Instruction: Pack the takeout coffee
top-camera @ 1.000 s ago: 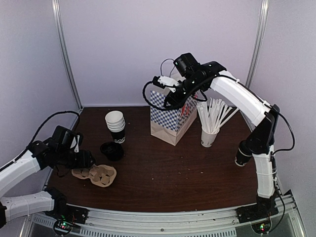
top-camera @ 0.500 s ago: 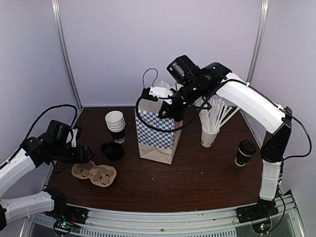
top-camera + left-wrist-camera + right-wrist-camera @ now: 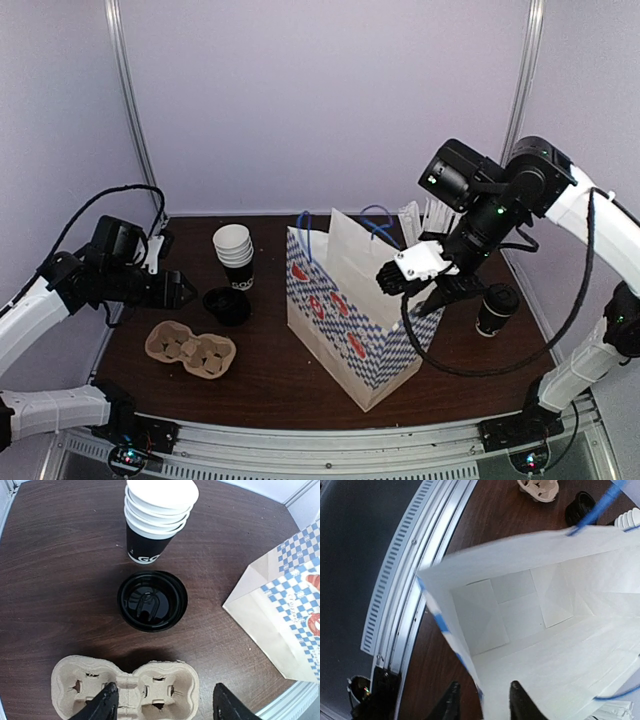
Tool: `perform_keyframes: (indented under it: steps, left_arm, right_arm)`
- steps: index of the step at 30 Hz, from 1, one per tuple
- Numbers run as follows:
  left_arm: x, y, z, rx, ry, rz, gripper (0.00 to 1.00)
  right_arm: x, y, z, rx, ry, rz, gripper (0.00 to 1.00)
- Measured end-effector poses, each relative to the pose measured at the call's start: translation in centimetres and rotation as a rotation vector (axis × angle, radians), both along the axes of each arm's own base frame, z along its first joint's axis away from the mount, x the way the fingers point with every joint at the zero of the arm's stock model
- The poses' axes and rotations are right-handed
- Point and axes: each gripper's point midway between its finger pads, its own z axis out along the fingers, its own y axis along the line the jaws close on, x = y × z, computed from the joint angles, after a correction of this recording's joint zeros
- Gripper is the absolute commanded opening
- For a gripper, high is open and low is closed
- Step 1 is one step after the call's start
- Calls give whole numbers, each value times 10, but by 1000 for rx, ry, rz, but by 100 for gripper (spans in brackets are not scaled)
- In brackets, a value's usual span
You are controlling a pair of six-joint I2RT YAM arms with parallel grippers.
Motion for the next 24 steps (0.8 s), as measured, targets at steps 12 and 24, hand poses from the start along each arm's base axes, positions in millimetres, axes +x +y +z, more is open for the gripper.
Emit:
perform_keyframes:
  steps: [12, 24]
  left_arm:
    - [3, -12, 9, -32, -2, -48, 65]
    - [-9, 11, 29, 78, 110, 27, 64]
  right_arm:
    - [19, -20, 53, 234, -59, -182, 56]
    - [145, 8, -3, 184, -30, -741, 33]
